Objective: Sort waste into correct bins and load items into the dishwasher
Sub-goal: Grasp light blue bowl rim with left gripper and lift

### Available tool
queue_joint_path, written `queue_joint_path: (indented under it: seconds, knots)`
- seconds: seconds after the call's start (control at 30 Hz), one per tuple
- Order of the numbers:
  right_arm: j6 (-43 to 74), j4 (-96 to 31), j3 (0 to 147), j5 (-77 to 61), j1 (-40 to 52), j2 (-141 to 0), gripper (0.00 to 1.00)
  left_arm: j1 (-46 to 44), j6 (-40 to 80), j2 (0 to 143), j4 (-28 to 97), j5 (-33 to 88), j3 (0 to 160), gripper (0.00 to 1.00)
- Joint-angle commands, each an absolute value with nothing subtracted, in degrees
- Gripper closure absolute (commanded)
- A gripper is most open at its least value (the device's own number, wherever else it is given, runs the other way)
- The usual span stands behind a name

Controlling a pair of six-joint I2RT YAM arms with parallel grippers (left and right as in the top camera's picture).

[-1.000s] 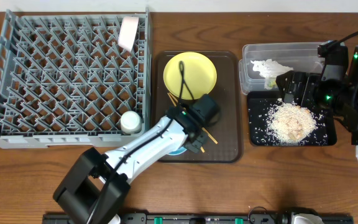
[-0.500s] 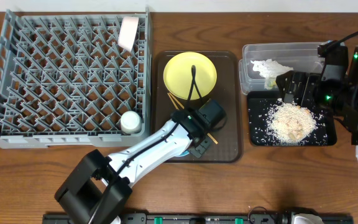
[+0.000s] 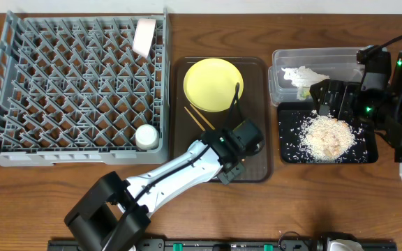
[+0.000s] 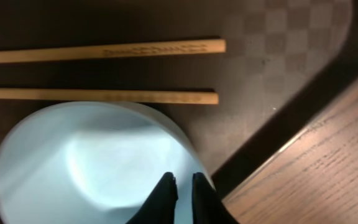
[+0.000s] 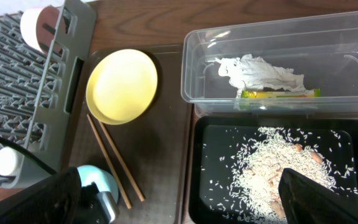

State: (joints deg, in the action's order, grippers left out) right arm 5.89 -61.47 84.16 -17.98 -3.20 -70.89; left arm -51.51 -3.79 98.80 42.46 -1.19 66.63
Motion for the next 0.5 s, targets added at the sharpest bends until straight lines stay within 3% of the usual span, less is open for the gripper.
queue_joint_path:
  seconds: [0.0, 0.03, 0.1, 0.3, 0.37, 0.47]
  knots:
    - [6.4, -61.4, 84.2, -17.8, -3.4, -71.2, 0.01, -49.6, 1.1, 96.7, 43.7, -8.2, 71.9, 0.75]
    - [6.4, -61.3, 84.2, -17.8, -3.4, -71.2, 0.01, -48.9, 2.7, 95.9, 44.2, -10.0, 73.1, 0.62]
    - [6.4, -61.3, 84.2, -17.8, -3.4, -71.2, 0.01, -46.7, 5.5, 94.2, 44.7, -11.4, 74.7, 0.52]
    - [6.4, -61.3, 84.2, -17.8, -3.4, -71.2, 0.01, -39.2, 15.4, 92.8, 47.1, -11.2, 74.2, 0.49]
    - [6.4, -61.3, 84.2, -17.8, -3.4, -71.2, 0.01, -37.0, 15.6, 93.3, 47.6, -9.4, 73.0, 0.43]
    - [6.4, -61.3, 84.2, -17.8, -3.4, -71.2, 0.01, -34.9, 15.5, 94.5, 48.0, -7.3, 71.6, 0.42]
